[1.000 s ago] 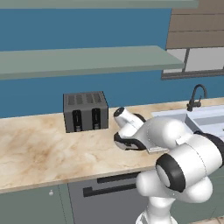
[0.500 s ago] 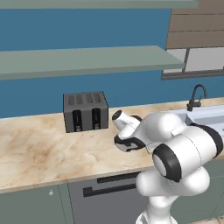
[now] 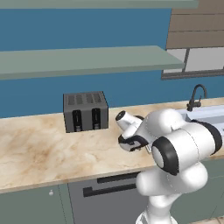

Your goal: The ice cube tray has been filled with water. Take the tray and place it in the freezer to make ice. Close the freezer door after placing the tray.

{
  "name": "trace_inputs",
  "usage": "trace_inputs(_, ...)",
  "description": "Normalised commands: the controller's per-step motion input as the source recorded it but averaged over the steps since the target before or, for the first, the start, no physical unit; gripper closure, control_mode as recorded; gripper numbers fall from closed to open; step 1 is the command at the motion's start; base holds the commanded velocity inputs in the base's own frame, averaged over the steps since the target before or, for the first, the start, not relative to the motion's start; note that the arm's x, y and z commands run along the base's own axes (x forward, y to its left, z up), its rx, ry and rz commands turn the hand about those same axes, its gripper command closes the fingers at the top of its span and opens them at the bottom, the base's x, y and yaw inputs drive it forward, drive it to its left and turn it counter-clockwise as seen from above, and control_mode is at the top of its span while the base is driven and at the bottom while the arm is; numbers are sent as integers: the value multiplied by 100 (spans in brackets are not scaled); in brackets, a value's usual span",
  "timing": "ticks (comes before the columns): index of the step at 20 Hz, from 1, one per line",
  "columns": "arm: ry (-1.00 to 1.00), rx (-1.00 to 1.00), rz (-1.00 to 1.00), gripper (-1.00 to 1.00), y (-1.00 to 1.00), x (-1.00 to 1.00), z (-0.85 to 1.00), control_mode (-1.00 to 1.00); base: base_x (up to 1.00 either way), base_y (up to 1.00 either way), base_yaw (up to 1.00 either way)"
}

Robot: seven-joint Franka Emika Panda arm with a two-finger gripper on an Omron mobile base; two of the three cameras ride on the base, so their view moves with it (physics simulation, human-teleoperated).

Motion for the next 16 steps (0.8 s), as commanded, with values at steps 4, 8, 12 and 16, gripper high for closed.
trace_inputs(4, 0, 0, 0, -100, -20, 6, -17, -100, 0, 0, 0)
trace_inputs(8, 0, 0, 0, -100, -15, 11, -15, -100, 0, 0, 0)
trace_inputs(12, 0, 0, 0, -100, -11, 12, -13, -100, 0, 0, 0)
trace_inputs(16, 0, 0, 0, -100, -18, 6, -15, -100, 0, 0, 0)
